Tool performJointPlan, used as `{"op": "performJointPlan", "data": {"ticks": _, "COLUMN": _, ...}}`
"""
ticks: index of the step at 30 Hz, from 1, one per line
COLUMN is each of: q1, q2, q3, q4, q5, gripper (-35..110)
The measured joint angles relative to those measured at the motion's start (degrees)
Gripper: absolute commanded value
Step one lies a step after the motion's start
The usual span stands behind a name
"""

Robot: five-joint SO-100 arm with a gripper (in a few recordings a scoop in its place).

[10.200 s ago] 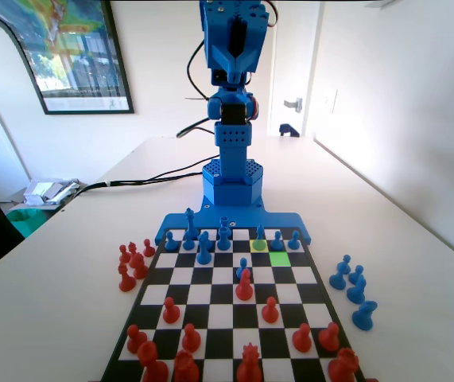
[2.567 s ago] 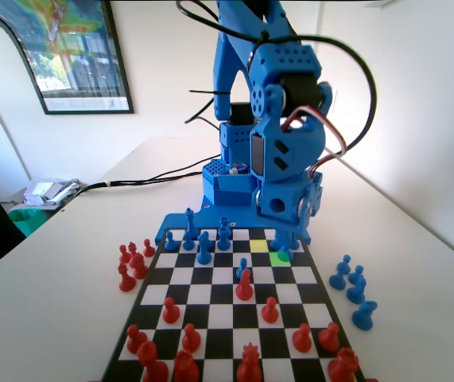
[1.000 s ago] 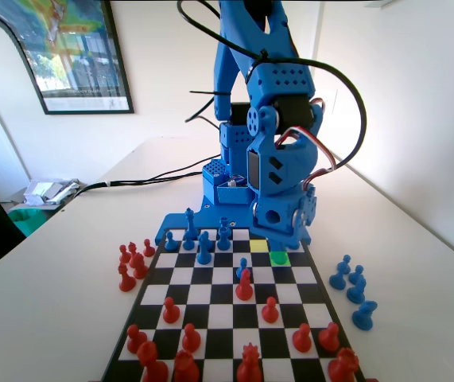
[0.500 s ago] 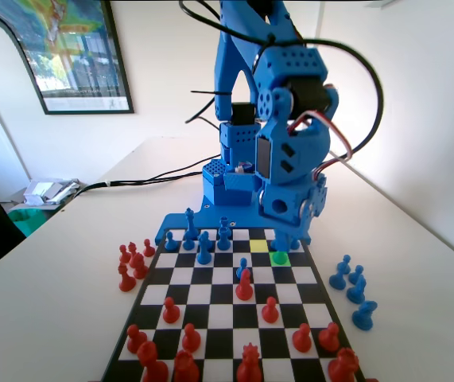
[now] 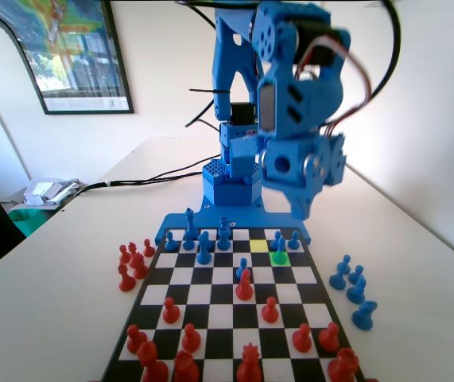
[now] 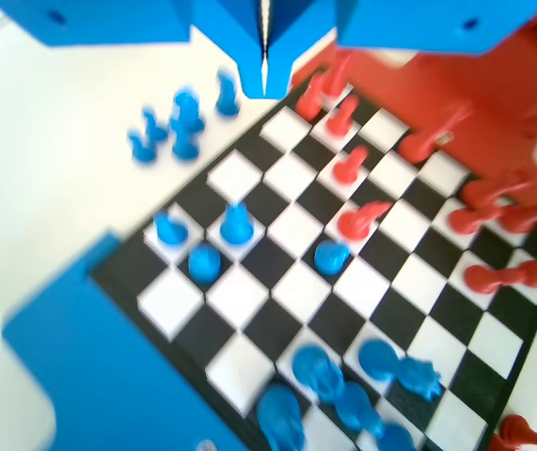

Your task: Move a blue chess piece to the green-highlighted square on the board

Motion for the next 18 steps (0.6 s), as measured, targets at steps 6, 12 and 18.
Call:
{"op": "performJointPlan", "data": {"ticks": 6, "q1": 3.7, "q2": 10.5, "q3": -2.2, "q4": 7.8, "q5": 7.6, "gripper": 1}}
{"op": "performJointPlan", "data": {"ticks": 12, "q1": 7.9, "q2": 21.6, "q3": -3.4, "q4": 16.3, "q5": 13.4, "gripper": 1}}
{"op": "performJointPlan", "data": {"ticks": 18, "q1": 11.6, "q2": 31.2, "q3": -6.7, "q4": 24.3, "q5": 17.4, "gripper": 1}}
